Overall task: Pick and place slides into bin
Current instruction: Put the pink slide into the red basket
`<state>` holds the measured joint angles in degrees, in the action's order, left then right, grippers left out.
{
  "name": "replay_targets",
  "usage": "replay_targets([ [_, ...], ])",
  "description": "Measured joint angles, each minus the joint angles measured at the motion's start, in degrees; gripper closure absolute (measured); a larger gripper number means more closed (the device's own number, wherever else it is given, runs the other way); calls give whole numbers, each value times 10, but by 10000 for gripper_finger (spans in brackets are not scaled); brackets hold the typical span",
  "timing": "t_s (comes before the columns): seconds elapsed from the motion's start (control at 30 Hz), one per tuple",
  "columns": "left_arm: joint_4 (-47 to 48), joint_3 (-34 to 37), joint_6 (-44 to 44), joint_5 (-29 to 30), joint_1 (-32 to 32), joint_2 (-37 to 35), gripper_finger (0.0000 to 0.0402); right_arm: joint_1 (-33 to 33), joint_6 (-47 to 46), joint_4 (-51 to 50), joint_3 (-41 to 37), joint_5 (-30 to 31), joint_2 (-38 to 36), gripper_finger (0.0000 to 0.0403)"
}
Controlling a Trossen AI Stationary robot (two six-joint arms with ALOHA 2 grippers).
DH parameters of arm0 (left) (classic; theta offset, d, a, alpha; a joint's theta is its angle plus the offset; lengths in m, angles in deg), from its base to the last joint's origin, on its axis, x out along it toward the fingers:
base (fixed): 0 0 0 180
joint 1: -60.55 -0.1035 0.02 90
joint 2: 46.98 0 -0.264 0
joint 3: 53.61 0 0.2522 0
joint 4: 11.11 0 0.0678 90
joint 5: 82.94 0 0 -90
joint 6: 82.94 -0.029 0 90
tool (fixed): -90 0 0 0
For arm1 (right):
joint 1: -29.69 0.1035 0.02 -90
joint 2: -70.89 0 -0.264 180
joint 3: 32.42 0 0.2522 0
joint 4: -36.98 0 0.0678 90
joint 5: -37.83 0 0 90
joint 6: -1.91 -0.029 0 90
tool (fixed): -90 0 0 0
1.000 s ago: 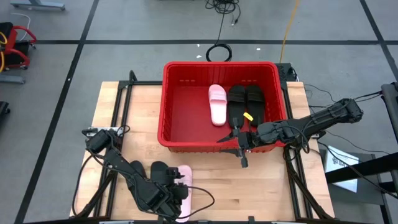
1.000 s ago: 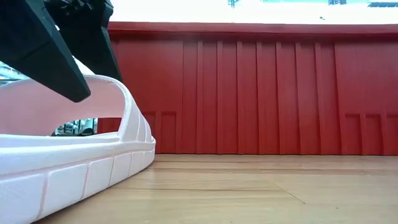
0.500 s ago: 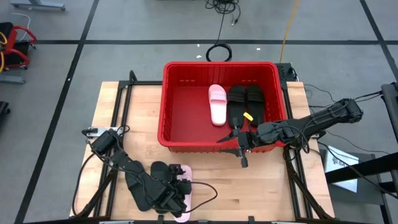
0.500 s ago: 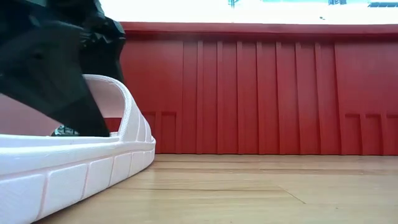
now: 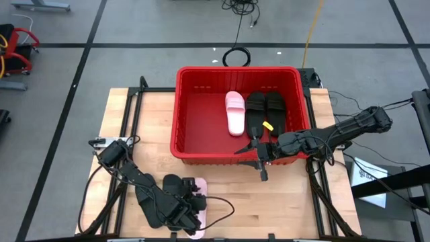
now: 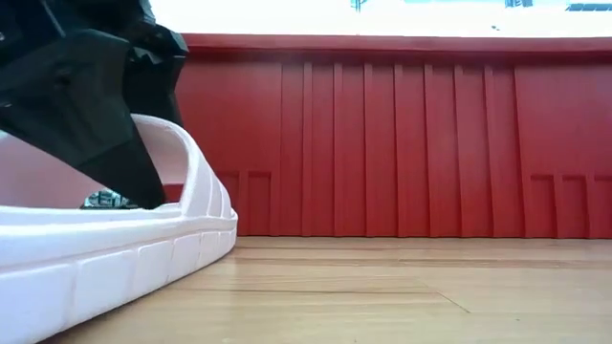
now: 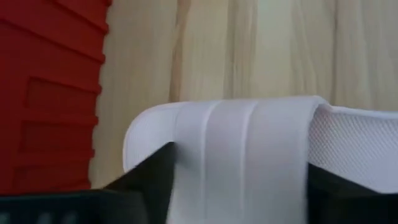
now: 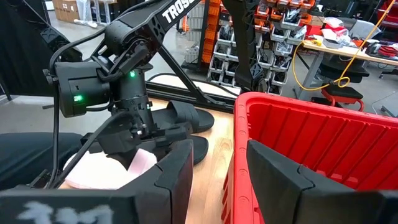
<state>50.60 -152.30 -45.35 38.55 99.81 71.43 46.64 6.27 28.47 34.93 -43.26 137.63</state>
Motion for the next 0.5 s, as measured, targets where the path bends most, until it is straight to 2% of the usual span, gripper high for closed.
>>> replay_targets([
  [0.23, 0, 0, -2, -13, -3, 0, 317, 0, 0, 0, 0, 0, 0, 261],
  [0.37, 0, 0, -2, -14, -3, 0, 361, 0, 0, 0, 0, 0, 0, 261],
  [0.5, 0, 0, -5, -14, -3, 0, 384, 0, 0, 0, 0, 0, 0, 261],
])
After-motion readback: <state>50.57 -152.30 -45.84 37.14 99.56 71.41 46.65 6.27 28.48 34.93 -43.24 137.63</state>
